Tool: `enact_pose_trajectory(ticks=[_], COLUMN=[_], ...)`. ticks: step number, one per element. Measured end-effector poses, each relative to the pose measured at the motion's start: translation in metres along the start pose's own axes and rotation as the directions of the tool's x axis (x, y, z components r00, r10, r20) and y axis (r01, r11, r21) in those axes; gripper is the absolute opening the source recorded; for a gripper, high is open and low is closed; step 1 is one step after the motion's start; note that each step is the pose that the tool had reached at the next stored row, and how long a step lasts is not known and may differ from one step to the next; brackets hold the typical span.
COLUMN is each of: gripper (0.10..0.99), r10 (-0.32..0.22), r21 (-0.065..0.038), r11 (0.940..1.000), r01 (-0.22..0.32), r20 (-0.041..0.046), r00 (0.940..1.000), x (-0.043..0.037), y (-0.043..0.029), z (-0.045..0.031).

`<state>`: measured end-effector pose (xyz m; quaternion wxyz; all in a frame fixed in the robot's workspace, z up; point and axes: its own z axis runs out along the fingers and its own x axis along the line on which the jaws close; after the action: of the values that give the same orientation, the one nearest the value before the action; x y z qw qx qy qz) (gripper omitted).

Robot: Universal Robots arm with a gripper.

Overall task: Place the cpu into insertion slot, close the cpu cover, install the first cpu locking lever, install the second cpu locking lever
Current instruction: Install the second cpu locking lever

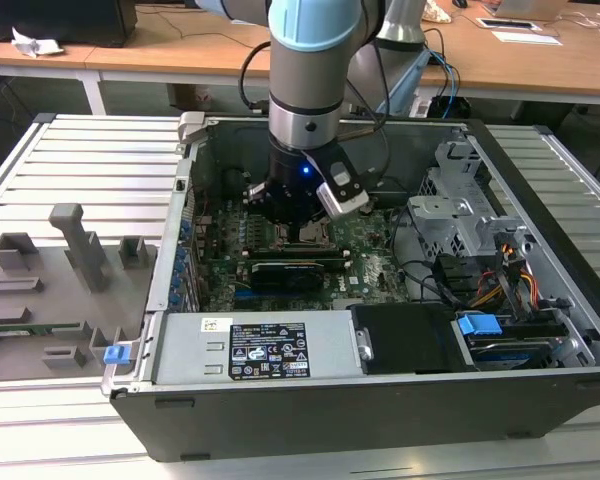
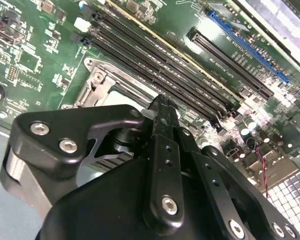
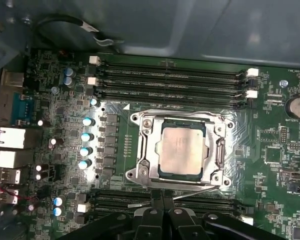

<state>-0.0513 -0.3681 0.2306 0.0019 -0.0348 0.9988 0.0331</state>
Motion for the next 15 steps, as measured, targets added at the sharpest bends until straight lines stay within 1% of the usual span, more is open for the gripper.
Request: enact_pose_trajectory(ticks=[3,5,8,9,10,14,15], gripper=[0.106,0.106,0.106,0.106,0.106,0.106,0.106], r10=[0.000,0.000,-0.001,-0.001,-0.003,-0.009,-0.010], r21=[-0.006,-0.009,-0.023,-0.027,-0.030,-0.034,-0.038], r11=[1.0000,1.0000,0.9997,0.9996,0.9996,0.9994,0.9992], r01=[0.000,0.000,0.001,0.001,0.003,0.009,0.011], r20=[0.0009,0.0011,0.0020,0.0024,0.0026,0.0023,0.0024], r00=[1.0000,1.0000,1.0000,1.0000,1.0000,1.0000,0.9999], x=[0.0043,0.0063,0.0104,0.0112,0.0116,0.0127,0.0132], y=[-0.0042,-0.0048,-0.0056,-0.0056,-0.0057,-0.0063,-0.0076], z=[-0.0003,-0.0002,0.0011,0.0025,0.0039,0.0108,0.0120])
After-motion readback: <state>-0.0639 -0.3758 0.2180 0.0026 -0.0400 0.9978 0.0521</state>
